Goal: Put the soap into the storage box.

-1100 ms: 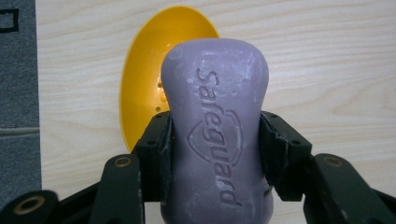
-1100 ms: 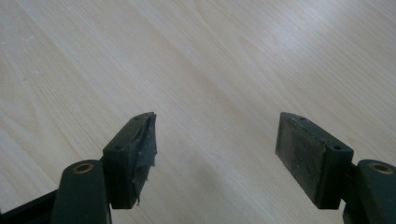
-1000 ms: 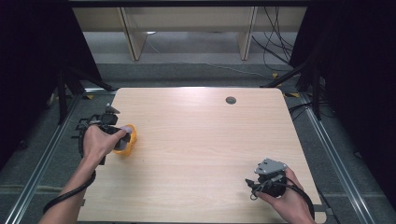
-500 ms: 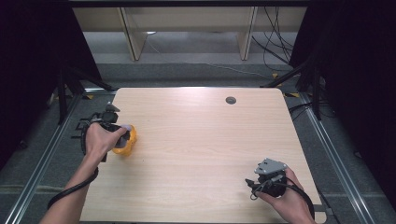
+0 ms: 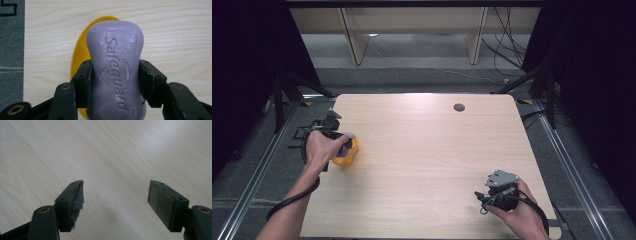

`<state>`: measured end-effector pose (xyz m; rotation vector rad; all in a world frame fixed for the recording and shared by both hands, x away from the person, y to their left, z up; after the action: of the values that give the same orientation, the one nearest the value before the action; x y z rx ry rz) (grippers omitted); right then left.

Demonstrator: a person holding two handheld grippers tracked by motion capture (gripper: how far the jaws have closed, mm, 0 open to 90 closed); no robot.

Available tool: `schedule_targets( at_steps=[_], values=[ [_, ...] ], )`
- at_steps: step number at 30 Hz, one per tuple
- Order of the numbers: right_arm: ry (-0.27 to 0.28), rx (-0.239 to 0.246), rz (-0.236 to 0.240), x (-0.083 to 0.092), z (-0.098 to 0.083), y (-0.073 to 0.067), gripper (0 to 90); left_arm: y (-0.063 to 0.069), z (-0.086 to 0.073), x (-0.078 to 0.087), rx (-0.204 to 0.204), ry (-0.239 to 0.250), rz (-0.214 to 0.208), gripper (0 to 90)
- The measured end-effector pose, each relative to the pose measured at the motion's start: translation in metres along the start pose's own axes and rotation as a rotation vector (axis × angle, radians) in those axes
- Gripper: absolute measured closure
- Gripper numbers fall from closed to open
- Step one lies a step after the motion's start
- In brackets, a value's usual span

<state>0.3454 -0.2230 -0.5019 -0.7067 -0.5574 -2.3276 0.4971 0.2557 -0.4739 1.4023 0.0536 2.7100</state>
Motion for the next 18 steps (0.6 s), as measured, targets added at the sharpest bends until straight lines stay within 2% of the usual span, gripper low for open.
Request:
schedule_targets(
  at_steps=[2, 3, 14, 16, 18],
  values=[
    [-0.003, -0.012, -0.001, 0.0000, -0.0003, -0.0012, 29.7, 0.0004, 0.0003, -0.0019, 0.004, 0.012, 0.002, 48.6],
    [-0.001, 0.001, 0.001, -0.0001, 0.0000, -0.0002, 29.7, 0.0000, 0.0005, -0.0020, -0.003, 0.010, 0.000, 48.6],
    [-0.003, -0.011, 0.000, 0.0000, -0.0003, -0.0013, 29.7, 0.0001, 0.0014, -0.0079, 0.008, 0.006, 0.008, 48.6],
    [-0.001, 0.001, 0.001, 0.0000, 0.0000, -0.0001, 29.7, -0.0007, 0.0013, -0.0085, 0.000, -0.002, 0.004, 48.5],
    [-0.002, -0.012, 0.001, -0.0002, -0.0003, -0.0015, 29.7, -0.0007, 0.0011, -0.0103, 0.001, 0.015, 0.003, 48.6]
  ],
)
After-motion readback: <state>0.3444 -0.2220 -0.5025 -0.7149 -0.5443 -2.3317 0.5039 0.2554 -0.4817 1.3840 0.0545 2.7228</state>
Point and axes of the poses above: each handheld gripper's, and its own axes: x roughly backward along the jaws, z roughly out of its top, y roughly to its right, the point moved 6 cm from there along -x, roughly forward along the jaws, and after that the axes turned 12 degrees about y, right-handed, at the moved point
